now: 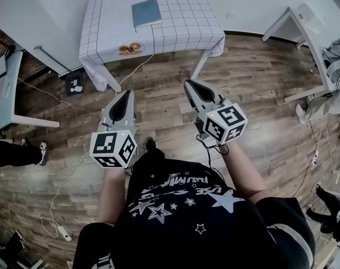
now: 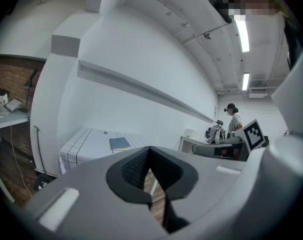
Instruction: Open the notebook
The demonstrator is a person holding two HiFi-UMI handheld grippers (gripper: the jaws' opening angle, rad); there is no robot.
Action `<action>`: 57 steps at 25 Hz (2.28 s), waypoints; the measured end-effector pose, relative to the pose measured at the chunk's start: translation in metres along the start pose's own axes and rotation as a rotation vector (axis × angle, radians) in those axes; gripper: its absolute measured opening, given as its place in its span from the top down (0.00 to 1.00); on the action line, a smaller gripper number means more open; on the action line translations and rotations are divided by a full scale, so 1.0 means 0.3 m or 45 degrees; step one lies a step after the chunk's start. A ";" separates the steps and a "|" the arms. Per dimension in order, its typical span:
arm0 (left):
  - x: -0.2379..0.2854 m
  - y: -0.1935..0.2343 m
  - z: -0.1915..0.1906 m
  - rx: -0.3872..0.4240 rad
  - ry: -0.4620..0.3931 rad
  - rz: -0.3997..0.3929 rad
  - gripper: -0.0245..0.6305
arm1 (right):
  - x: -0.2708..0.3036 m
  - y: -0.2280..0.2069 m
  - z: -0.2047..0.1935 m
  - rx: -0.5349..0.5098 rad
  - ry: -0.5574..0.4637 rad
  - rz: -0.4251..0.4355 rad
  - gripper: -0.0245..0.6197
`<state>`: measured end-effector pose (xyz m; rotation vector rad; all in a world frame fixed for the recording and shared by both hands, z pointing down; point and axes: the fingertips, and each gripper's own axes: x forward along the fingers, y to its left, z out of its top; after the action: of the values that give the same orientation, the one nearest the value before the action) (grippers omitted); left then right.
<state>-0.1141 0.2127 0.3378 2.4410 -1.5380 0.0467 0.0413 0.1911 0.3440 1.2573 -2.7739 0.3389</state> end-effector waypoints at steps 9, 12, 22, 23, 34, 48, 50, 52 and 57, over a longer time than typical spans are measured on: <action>0.120 0.214 0.049 0.008 0.021 -0.072 0.95 | 0.249 -0.022 0.049 0.011 0.002 -0.054 0.94; 0.147 0.281 0.046 0.005 0.036 -0.096 0.95 | 0.315 -0.029 0.055 0.018 0.002 -0.081 0.94; 0.240 0.379 0.012 -0.038 0.080 -0.157 0.95 | 0.379 -0.080 0.050 0.038 0.024 -0.164 0.94; 0.252 0.383 0.010 -0.044 0.085 -0.156 0.95 | 0.377 -0.092 0.052 0.045 0.023 -0.173 0.94; 0.419 0.402 0.001 -0.046 0.124 -0.095 0.95 | 0.511 -0.277 0.071 0.075 0.017 -0.115 0.94; 0.795 0.394 0.047 -0.038 0.164 -0.001 0.95 | 0.751 -0.623 0.146 0.119 0.044 0.021 0.94; 0.833 0.402 0.051 -0.038 0.168 0.021 0.95 | 0.780 -0.657 0.152 0.120 0.050 0.044 0.94; 0.875 0.409 0.053 -0.044 0.172 0.042 0.95 | 0.805 -0.696 0.158 0.122 0.052 0.062 0.94; 0.976 0.398 0.066 -0.048 0.167 0.070 0.95 | 0.848 -0.803 0.186 0.124 0.052 0.103 0.94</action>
<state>-0.0937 -0.0994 0.3895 2.3171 -1.5344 0.1823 0.0549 -0.1624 0.3710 1.1453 -2.8106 0.5058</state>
